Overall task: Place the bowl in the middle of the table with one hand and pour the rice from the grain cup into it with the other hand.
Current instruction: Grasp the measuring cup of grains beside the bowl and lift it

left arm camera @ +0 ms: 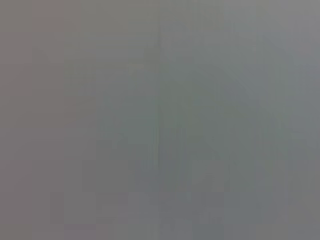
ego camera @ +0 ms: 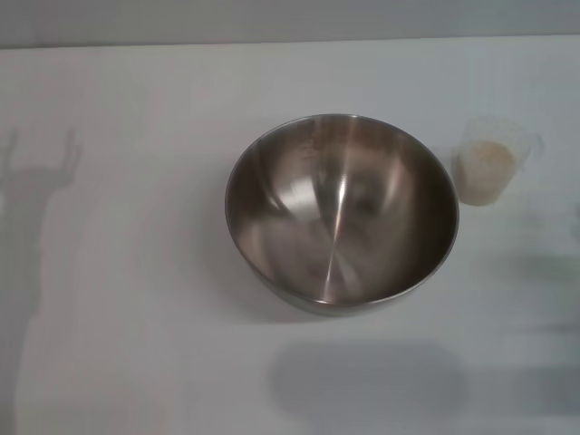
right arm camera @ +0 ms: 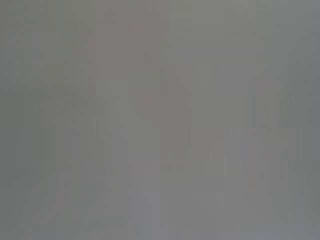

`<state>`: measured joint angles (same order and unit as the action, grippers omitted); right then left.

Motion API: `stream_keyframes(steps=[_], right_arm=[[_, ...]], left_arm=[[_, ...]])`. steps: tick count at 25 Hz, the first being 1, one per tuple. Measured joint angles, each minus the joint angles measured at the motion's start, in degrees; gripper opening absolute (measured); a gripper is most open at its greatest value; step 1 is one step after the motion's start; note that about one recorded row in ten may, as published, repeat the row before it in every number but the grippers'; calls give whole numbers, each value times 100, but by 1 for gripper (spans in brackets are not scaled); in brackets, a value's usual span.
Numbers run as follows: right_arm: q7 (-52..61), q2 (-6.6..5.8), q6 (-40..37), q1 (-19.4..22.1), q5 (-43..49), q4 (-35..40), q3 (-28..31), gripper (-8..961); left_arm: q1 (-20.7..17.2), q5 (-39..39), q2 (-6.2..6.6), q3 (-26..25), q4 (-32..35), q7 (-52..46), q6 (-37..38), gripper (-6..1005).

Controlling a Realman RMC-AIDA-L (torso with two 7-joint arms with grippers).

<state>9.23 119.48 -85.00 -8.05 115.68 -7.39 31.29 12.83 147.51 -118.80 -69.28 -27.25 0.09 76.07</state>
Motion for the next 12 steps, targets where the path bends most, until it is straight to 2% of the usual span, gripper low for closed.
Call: stream_keyframes(steps=[7, 12], right_arm=[[0, 1, 1059, -408, -4, -20, -19, 832], [0, 0, 1412, -582, -5, -26, -29, 832]], left_arm=[[15, -1, -3, 69, 180, -140, -88, 791], [24, -5, 1, 78, 257, -344, -120, 790]])
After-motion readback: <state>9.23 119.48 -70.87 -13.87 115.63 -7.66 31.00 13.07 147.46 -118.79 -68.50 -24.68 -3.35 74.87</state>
